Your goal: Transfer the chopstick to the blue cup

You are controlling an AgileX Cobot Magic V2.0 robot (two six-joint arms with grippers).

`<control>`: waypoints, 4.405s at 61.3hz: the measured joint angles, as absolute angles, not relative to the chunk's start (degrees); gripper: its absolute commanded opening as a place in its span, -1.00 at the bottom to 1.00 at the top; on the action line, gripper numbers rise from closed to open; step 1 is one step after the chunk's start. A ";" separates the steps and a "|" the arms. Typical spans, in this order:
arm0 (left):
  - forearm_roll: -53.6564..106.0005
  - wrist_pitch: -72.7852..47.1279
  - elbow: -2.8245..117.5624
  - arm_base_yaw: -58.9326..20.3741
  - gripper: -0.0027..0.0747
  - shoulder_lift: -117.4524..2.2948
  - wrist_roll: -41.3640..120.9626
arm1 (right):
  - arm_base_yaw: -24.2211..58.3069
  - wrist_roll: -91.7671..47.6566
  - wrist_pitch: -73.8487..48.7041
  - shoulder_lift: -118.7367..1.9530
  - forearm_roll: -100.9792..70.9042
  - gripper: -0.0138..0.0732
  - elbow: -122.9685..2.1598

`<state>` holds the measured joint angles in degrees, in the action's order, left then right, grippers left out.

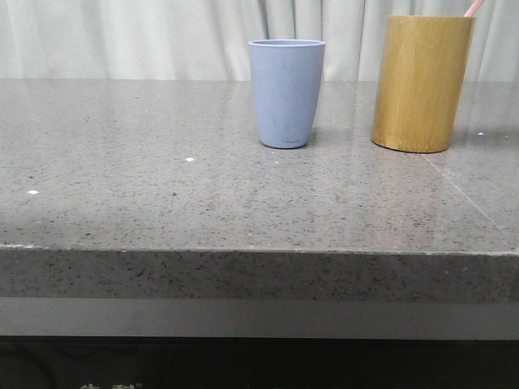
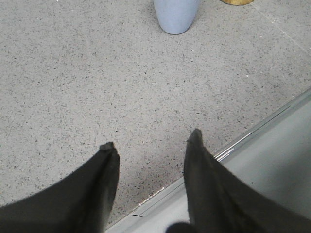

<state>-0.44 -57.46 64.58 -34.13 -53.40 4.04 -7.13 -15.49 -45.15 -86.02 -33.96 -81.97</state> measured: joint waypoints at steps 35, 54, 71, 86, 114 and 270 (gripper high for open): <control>-0.44 -57.44 64.45 -34.13 -0.12 -52.98 3.91 | -7.13 -18.75 -44.49 -86.40 -36.77 -0.84 -82.35; -0.44 -57.34 64.45 -34.13 -0.12 -52.98 3.91 | -7.13 -23.74 -50.95 -85.58 -34.91 -0.84 -91.15; -0.44 -57.34 64.45 -34.13 -0.12 -52.98 3.91 | -5.86 -24.38 -58.55 -81.71 -29.97 -0.84 -106.30; -0.44 -57.34 64.45 -34.13 -0.12 -52.98 3.91 | 3.86 -25.47 -59.03 -80.28 -29.85 -0.84 -109.76; -0.44 -57.34 64.45 -34.13 -0.12 -52.98 3.91 | 19.46 -27.19 -52.78 -93.35 -21.17 -0.84 -107.25; -0.44 -57.24 64.45 -34.13 -0.98 -52.98 3.91 | 15.60 -5.16 -49.52 -37.33 -8.58 -0.84 -51.63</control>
